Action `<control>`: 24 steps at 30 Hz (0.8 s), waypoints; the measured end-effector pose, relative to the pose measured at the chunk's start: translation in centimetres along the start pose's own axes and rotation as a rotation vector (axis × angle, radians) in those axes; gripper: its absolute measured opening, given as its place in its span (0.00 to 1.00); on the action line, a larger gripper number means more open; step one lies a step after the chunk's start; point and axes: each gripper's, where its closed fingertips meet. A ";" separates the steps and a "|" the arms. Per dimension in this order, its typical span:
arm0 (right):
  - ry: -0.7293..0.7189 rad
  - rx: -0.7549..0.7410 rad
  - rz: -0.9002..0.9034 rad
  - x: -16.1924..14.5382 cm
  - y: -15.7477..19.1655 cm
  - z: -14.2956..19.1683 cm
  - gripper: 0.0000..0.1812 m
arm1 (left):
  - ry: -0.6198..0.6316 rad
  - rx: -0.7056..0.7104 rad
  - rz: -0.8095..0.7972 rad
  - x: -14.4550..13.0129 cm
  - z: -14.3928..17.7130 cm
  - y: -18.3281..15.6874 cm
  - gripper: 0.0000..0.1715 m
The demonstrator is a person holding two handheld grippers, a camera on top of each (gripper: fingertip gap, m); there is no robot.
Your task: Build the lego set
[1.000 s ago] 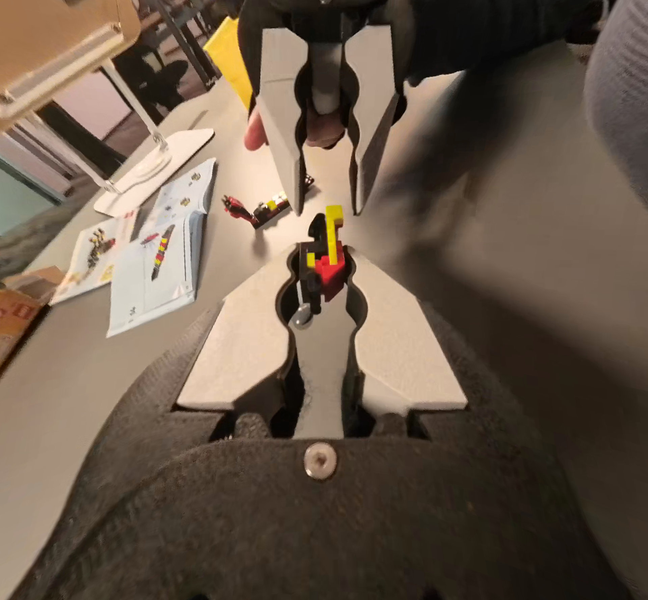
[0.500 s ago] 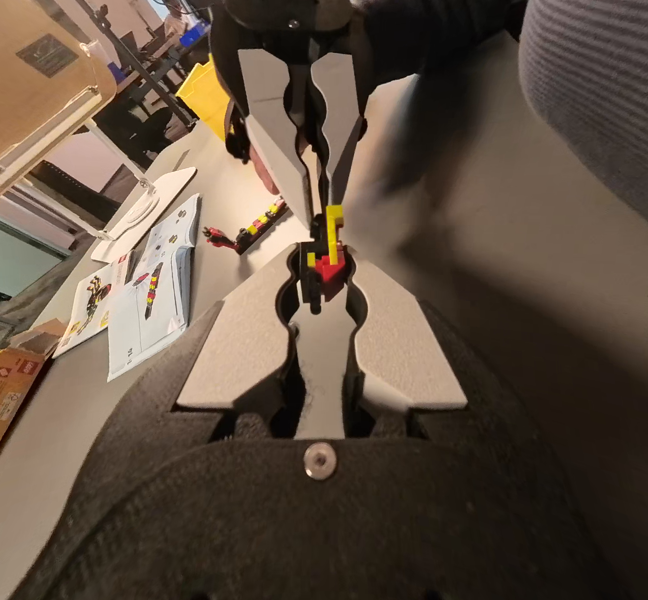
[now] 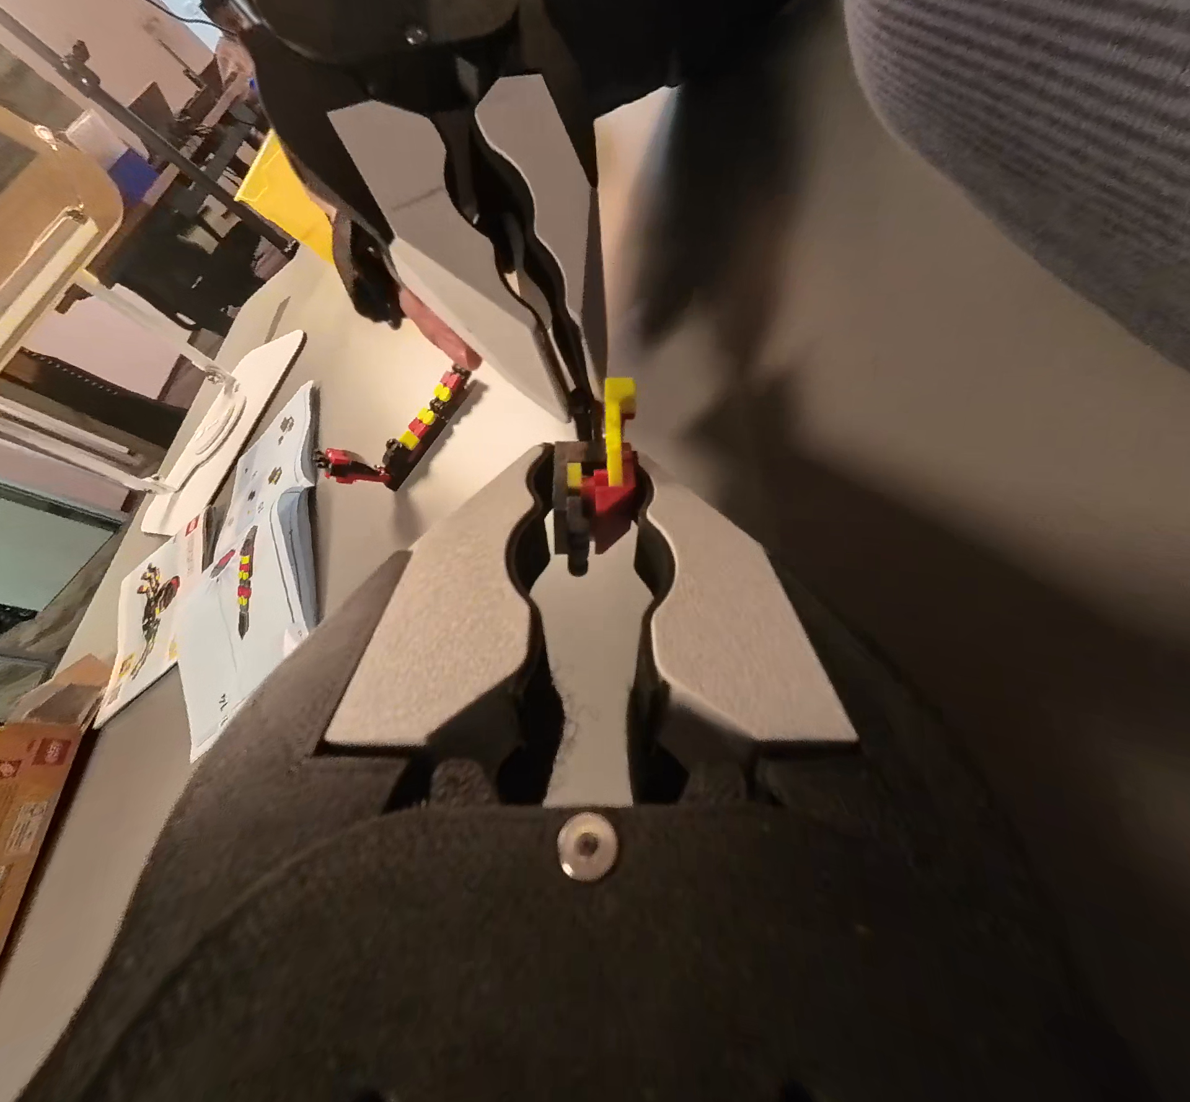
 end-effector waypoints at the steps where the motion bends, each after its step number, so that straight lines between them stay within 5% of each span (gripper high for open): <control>1: 0.000 0.005 -0.001 0.0 0.1 -0.1 0.01 | 0.004 -0.006 -0.004 0.0 0.0 -0.1 0.12; 15: -0.007 -0.018 0.000 -0.1 0.0 -0.3 0.02 | 0.020 -0.018 0.027 -0.3 0.0 -0.2 0.12; 24: -0.008 0.006 -0.018 -0.3 0.5 -0.6 0.11 | 0.024 -0.014 0.047 -0.4 0.1 0.0 0.12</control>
Point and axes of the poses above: each gripper's, where its closed fingertips meet, z back along the fingers, x out of its top, y = z × x across the jaws, and after that the axes turned 10 degrees about -z, right-handed
